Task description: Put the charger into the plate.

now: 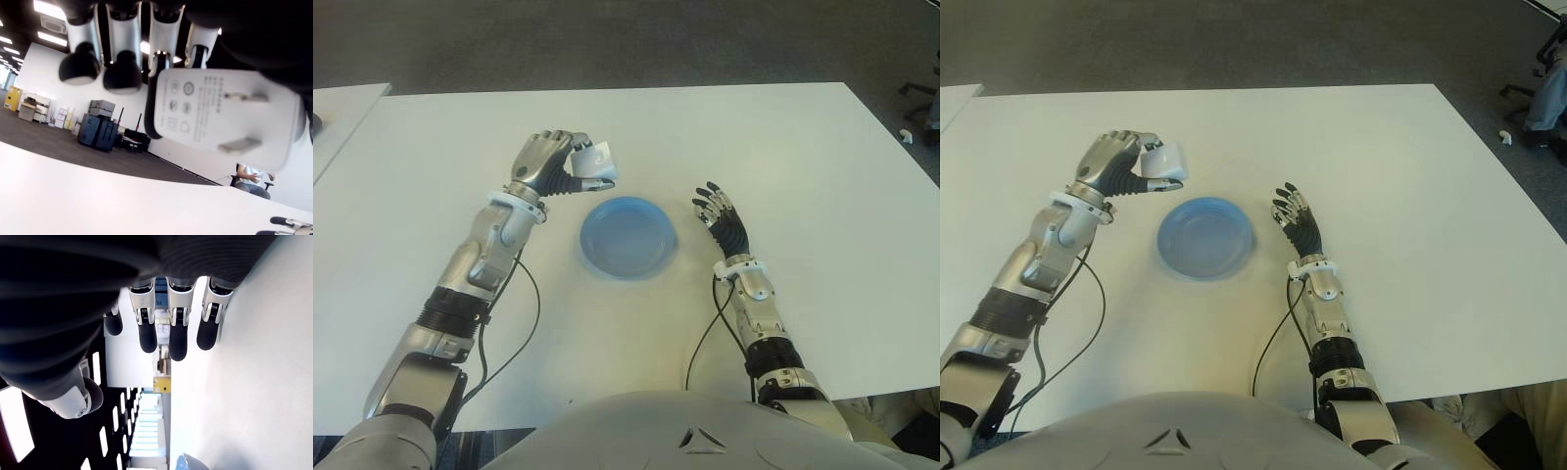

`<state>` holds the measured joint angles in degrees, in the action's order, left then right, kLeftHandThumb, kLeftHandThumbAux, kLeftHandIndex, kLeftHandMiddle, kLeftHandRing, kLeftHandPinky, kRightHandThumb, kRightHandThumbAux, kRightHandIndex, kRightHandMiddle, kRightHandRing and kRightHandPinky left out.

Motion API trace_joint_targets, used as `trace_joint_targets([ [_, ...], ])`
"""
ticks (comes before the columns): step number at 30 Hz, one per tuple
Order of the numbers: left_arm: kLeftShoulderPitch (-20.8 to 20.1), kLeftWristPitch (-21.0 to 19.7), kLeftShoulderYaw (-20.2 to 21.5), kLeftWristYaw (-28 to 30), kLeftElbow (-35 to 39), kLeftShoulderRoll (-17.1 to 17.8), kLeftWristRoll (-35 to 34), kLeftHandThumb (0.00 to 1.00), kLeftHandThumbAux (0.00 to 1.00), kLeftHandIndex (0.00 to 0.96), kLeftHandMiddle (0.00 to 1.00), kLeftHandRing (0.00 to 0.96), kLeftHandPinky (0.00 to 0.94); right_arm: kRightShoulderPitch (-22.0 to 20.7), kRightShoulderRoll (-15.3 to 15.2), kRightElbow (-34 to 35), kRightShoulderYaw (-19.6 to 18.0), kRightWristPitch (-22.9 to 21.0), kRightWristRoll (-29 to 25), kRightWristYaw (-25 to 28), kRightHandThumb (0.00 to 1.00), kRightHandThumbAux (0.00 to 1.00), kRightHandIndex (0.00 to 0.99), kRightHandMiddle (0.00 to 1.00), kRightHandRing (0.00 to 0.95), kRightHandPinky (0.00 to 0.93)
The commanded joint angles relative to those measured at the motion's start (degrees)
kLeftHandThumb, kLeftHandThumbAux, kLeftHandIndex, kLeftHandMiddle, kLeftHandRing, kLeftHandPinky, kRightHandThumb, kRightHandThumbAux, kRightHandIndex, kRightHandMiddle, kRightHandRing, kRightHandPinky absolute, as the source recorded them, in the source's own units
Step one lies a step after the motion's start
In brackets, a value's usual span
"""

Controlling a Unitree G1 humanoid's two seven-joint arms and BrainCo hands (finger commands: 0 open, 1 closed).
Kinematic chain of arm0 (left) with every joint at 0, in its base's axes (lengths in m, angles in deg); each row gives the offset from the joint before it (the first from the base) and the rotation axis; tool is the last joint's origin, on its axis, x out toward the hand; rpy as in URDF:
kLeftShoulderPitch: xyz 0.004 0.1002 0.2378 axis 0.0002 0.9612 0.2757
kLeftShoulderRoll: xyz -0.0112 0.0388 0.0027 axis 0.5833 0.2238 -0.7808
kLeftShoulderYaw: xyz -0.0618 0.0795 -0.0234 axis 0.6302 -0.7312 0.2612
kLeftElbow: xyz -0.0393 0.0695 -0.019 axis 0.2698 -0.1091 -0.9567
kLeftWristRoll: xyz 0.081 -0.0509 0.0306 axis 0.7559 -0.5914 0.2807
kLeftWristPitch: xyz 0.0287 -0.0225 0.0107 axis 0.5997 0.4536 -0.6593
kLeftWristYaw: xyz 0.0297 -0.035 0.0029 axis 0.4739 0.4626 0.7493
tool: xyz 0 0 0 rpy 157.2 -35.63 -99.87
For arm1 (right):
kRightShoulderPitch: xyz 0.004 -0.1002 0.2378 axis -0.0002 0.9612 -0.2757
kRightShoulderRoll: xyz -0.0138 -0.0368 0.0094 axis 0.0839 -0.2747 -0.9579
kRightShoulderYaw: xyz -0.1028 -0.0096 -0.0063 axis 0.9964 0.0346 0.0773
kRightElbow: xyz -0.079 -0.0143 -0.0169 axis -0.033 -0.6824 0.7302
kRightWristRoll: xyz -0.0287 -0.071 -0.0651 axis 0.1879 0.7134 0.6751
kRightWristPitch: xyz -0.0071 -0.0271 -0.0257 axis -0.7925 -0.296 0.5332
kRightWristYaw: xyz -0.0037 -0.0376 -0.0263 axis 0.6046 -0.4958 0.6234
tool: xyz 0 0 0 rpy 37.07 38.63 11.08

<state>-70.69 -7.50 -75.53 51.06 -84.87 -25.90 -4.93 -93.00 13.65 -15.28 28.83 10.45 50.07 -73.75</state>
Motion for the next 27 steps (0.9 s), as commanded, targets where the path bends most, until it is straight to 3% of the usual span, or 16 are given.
trace_joint_targets([
  [1, -0.6, 1.5, -2.3, 1.4, -3.5, -1.1, 0.7, 0.752, 0.694, 0.444, 0.845, 0.843, 0.823, 0.7, 0.4, -1.4, 0.1, -1.7, 0.3, -0.6, 0.000, 0.606, 0.000, 0.174, 0.193, 0.194],
  [27, -1.8, 2.9, -7.1, 3.6, -8.0, -4.2, 1.9, 0.752, 0.693, 0.444, 0.838, 0.836, 0.833, 1.5, 0.7, -0.1, 0.4, -1.4, 0.0, -0.4, 0.000, 0.614, 0.000, 0.175, 0.191, 0.184],
])
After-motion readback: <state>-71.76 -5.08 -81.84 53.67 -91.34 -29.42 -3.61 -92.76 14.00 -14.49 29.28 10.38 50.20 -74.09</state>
